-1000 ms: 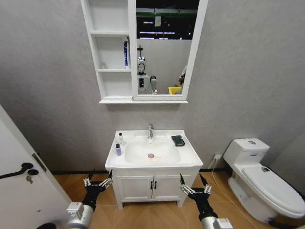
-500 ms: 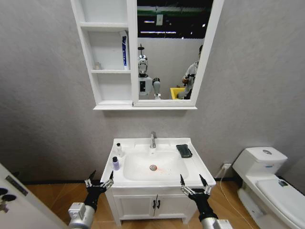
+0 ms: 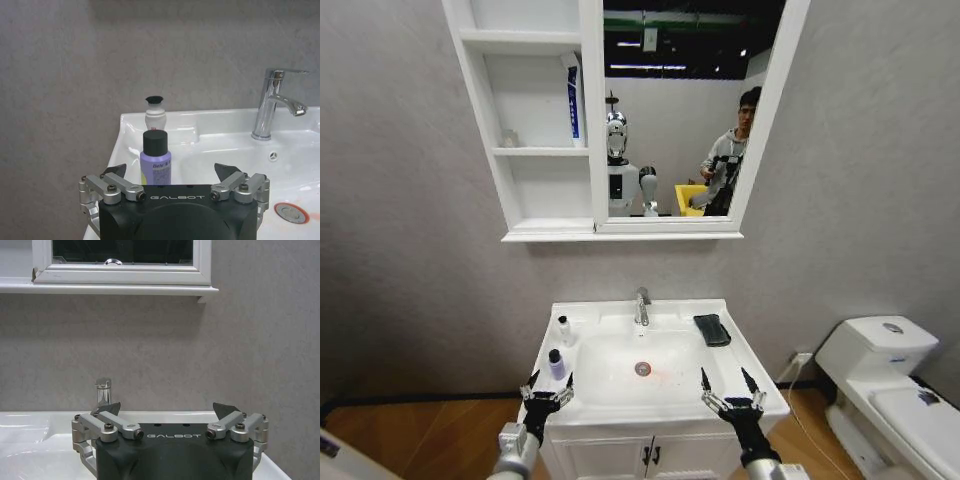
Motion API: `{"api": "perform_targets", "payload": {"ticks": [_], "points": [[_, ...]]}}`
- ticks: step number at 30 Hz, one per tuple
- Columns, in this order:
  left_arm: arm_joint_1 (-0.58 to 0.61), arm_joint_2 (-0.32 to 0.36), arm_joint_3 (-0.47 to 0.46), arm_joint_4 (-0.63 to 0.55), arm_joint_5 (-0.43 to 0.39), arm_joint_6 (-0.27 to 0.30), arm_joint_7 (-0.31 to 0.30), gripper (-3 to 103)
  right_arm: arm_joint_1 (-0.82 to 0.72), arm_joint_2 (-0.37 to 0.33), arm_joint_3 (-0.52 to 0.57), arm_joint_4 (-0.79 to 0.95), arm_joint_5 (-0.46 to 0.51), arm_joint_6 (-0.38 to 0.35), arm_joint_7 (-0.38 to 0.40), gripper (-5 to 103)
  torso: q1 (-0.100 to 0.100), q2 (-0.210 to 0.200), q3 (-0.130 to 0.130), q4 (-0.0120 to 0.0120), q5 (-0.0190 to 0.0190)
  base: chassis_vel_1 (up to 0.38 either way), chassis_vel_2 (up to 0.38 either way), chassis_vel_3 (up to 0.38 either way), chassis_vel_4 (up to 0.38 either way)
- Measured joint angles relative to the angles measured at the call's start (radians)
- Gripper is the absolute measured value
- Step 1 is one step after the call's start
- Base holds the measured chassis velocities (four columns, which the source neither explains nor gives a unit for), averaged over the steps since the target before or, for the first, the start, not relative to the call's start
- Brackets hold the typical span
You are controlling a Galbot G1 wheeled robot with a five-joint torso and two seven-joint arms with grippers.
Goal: Move facial cleanser and shampoo from washbasin to cabinet, then wipe washbasin with towel.
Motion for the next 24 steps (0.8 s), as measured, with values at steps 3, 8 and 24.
{"api": "perform_targets", "payload": {"ticks": [3, 8, 24], "points": [[-0.022, -0.001, 0.000, 0.035, 0.000, -0.004, 0.000, 97, -0.001, -0.003, 0.005, -0.001, 0.000, 0.000, 0.000, 100, 0.000, 0.000, 0.000, -0.0001, 0.0000, 0.000, 0.000, 0.000, 0.000], [-0.090, -0.001, 0.005, 0.097, -0.005, -0.006, 0.001, 97, -0.001, -0.008, 0.011, -0.003, 0.005, 0.000, 0.000, 100, 0.001, 0.000, 0.000, -0.0001, 0.0000, 0.000, 0.000, 0.000, 0.000], [-0.217, 0.012, -0.002, 0.227, -0.026, -0.001, -0.012, 62, -0.010, -0.005, 0.019, -0.003, 0.006, -0.004, 0.004, 100, 0.001, 0.000, 0.000, -0.0001, 0.0000, 0.000, 0.000, 0.000, 0.000]]}}
